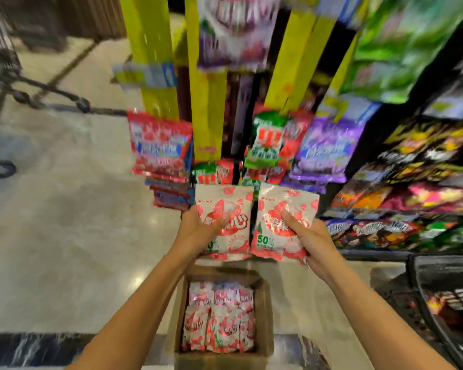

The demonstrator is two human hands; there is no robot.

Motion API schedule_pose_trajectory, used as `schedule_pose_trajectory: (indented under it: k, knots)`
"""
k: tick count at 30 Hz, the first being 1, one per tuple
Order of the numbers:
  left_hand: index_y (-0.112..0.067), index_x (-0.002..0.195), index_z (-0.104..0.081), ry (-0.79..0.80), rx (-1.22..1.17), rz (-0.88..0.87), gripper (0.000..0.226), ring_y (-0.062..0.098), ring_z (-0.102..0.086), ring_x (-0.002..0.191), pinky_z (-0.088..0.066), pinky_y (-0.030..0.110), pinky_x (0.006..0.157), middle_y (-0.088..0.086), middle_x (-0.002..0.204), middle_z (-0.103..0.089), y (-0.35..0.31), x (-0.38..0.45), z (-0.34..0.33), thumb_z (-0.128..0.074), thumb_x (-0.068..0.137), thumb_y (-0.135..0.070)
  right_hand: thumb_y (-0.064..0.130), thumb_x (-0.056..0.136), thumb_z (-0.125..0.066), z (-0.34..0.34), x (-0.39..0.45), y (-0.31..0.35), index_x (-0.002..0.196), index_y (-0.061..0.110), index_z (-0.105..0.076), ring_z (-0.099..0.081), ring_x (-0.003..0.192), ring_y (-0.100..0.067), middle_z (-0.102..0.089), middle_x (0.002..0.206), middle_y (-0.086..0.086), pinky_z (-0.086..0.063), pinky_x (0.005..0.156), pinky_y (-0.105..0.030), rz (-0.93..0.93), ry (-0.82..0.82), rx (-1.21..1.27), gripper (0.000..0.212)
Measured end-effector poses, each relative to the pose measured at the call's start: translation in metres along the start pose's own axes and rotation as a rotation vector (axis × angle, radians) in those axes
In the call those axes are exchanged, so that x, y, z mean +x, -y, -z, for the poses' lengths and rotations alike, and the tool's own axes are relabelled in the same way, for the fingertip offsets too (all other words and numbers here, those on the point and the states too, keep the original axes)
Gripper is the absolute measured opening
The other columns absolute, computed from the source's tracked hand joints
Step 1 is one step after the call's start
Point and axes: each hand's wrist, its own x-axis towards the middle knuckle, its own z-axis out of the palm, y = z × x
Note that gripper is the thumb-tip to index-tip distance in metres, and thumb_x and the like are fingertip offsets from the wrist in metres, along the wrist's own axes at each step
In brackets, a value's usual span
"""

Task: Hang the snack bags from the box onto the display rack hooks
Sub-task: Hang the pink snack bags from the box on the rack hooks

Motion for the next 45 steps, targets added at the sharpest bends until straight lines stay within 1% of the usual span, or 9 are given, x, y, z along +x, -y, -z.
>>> schedule_pose_trajectory:
  k: [4,12,19,24,29,31,33,37,45]
  knots:
    - [-0.031,0.087,-0.062,0.024,0.028,-0.103,0.015,-0.002,-0.067,0.077,-0.054,0.016,0.066,-0.014,0.085,-0.07,-0.078,-0.006,0.0,-0.07,0.079,-0.022,0.023,0.073,-0.073,-0.004,-0.022,0.072,0.099,0.015,-0.068,-0.071,0.09,-0.022,-0.074,0.096,-0.005,-0.056,0.083,-0.041,0.085,0.032,0.047,0.028]
    - [-0.028,0.094,-0.061,0.024,0.093,-0.295,0.016,-0.007,-0.064,0.079,-0.049,0.007,0.06,-0.018,0.089,-0.068,-0.204,-0.017,0.0,-0.069,0.081,-0.022,0.033,0.069,-0.073,-0.01,-0.052,0.191,0.114,0.013,-0.064,-0.069,0.096,-0.026,-0.073,0.104,-0.009,-0.052,0.091,-0.05,0.241,0.094,0.064,0.05]
    - [-0.03,0.099,-0.064,0.031,0.051,-0.36,0.03,0.004,-0.069,0.087,-0.055,0.027,0.076,-0.012,0.094,-0.073,-0.276,-0.024,-0.001,-0.07,0.071,-0.037,0.034,0.081,-0.066,-0.015,-0.065,0.26,0.108,0.012,-0.066,-0.07,0.092,-0.026,-0.073,0.099,-0.01,-0.053,0.089,-0.048,0.313,0.081,0.091,0.035]
    - [-0.029,0.091,-0.064,-0.035,0.064,-0.414,0.015,0.006,-0.07,0.083,-0.054,0.021,0.067,-0.01,0.09,-0.073,-0.31,-0.017,0.003,-0.07,0.078,-0.027,0.085,0.055,-0.058,-0.032,-0.042,0.286,0.118,0.014,-0.063,-0.063,0.106,-0.03,-0.066,0.115,-0.015,-0.048,0.097,-0.051,0.303,-0.01,0.074,0.095]
    - [-0.02,0.097,-0.063,-0.111,0.111,-0.463,0.022,0.007,-0.069,0.081,-0.054,0.021,0.065,-0.006,0.091,-0.071,-0.326,-0.003,0.013,-0.071,0.077,-0.026,0.091,0.051,-0.053,-0.059,-0.016,0.294,0.119,-0.013,-0.044,-0.049,0.107,-0.053,-0.048,0.118,-0.037,-0.04,0.091,-0.066,0.321,0.006,0.032,0.124]
    - [-0.022,0.093,-0.062,-0.138,0.118,-0.473,0.018,0.004,-0.068,0.077,-0.052,0.018,0.06,-0.008,0.088,-0.07,-0.329,0.003,0.015,-0.071,0.077,-0.024,0.083,0.065,-0.052,-0.067,-0.012,0.3,0.104,-0.016,-0.056,-0.063,0.084,-0.045,-0.067,0.093,-0.029,-0.052,0.077,-0.049,0.312,-0.049,0.005,0.106]
    - [-0.025,0.085,-0.06,-0.154,0.116,-0.494,0.013,-0.004,-0.066,0.066,-0.05,0.011,0.052,-0.013,0.081,-0.067,-0.333,0.008,0.017,-0.07,0.078,-0.02,0.066,0.082,-0.05,-0.073,-0.006,0.301,0.059,0.001,-0.048,-0.042,0.054,-0.021,-0.042,0.057,-0.008,-0.031,0.054,-0.03,0.316,-0.115,-0.044,0.069]
    - [-0.03,0.083,-0.06,-0.149,0.121,-0.497,0.014,-0.009,-0.065,0.064,-0.049,0.01,0.051,-0.019,0.075,-0.068,-0.336,0.018,0.021,-0.07,0.079,-0.021,0.072,0.079,-0.045,-0.081,0.013,0.298,0.062,0.026,-0.023,-0.028,0.055,-0.01,-0.027,0.063,0.005,-0.02,0.049,-0.027,0.259,-0.17,-0.138,0.054]
    - [-0.031,0.085,-0.059,-0.136,0.112,-0.484,0.017,-0.008,-0.066,0.065,-0.049,0.011,0.051,-0.022,0.07,-0.069,-0.338,0.034,0.026,-0.07,0.079,-0.02,0.053,0.091,-0.046,-0.08,0.013,0.298,0.056,0.017,-0.025,-0.023,0.049,-0.014,-0.025,0.056,0.001,-0.015,0.048,-0.03,0.258,-0.248,-0.182,0.055]
